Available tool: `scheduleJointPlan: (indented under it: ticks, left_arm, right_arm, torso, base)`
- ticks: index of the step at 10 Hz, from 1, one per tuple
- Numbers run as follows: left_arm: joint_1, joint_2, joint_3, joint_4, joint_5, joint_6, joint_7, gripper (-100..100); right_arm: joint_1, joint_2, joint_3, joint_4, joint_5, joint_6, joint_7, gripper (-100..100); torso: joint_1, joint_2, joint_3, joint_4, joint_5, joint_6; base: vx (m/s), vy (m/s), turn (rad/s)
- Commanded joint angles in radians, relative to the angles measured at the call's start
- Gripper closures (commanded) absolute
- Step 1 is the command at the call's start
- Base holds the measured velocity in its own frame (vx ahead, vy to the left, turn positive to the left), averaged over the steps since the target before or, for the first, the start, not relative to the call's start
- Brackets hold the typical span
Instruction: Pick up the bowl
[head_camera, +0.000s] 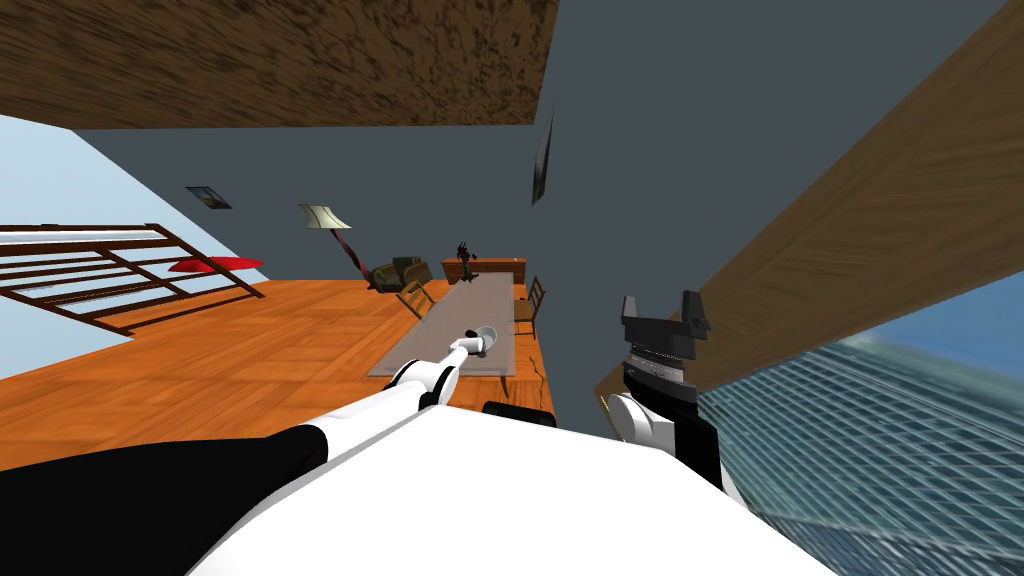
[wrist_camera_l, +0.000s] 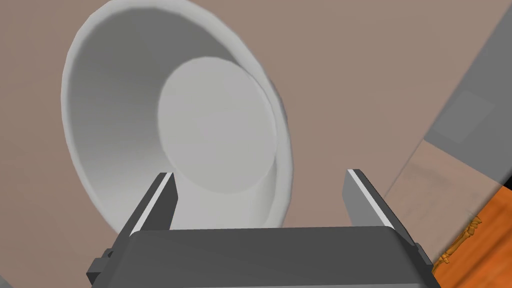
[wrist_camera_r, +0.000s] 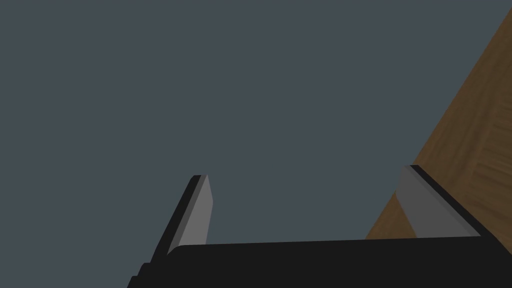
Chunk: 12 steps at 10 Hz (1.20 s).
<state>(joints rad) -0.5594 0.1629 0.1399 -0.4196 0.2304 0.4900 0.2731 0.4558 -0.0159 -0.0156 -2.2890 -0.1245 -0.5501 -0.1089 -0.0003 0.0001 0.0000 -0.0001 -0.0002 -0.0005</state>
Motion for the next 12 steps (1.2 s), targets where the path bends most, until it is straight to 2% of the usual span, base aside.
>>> scheduleJointPlan:
  ticks: [1, 2, 9, 10, 11, 12]
  left_arm:
    - [0.027, 0.001, -0.029, -0.036, 0.011, 0.009, 0.010, -100]
    - [0.027, 0.001, -0.029, -0.036, 0.011, 0.009, 0.010, -100]
    - [0.121, 0.014, -0.182, -0.129, 0.095, 0.000, 0.039, -100]
    - [0.112, 0.014, -0.167, -0.120, 0.089, 0.001, 0.034, -100]
    - [0.113, 0.014, -0.170, -0.121, 0.091, 0.001, 0.034, 100]
    - [0.113, 0.014, -0.169, -0.121, 0.091, 0.001, 0.034, 100]
  right_arm:
    - [0.000, 0.000, 0.000, 0.000, 0.000, 0.000, 0.000, 0]
    - [0.000, 0.000, 0.000, 0.000, 0.000, 0.000, 0.000, 0]
    - [0.000, 0.000, 0.000, 0.000, 0.000, 0.000, 0.000, 0]
    - [0.000, 0.000, 0.000, 0.000, 0.000, 0.000, 0.000, 0]
    - [0.000, 0.000, 0.000, 0.000, 0.000, 0.000, 0.000, 0]
    - [0.000, 0.000, 0.000, 0.000, 0.000, 0.000, 0.000, 0]
  torso:
    - [0.000, 0.000, 0.000, 0.000, 0.000, 0.000]
    - [0.000, -0.001, 0.000, 0.000, 0.000, 0.000]
    - [-0.001, -0.003, -0.002, -0.001, 0.000, 0.000]
    - [-0.001, -0.003, -0.002, -0.001, 0.000, 0.000]
    - [0.000, -0.001, -0.001, 0.000, 0.000, 0.000]
    - [0.000, 0.000, 0.000, 0.000, 0.000, 0.000]
  base:
    - [0.028, -0.009, 0.035]
    - [0.044, -0.011, 0.041]
    - [0.060, -0.014, 0.051]
    - [0.023, -0.010, 0.012]
    - [0.000, 0.000, 0.000]
    - [0.000, 0.000, 0.000]
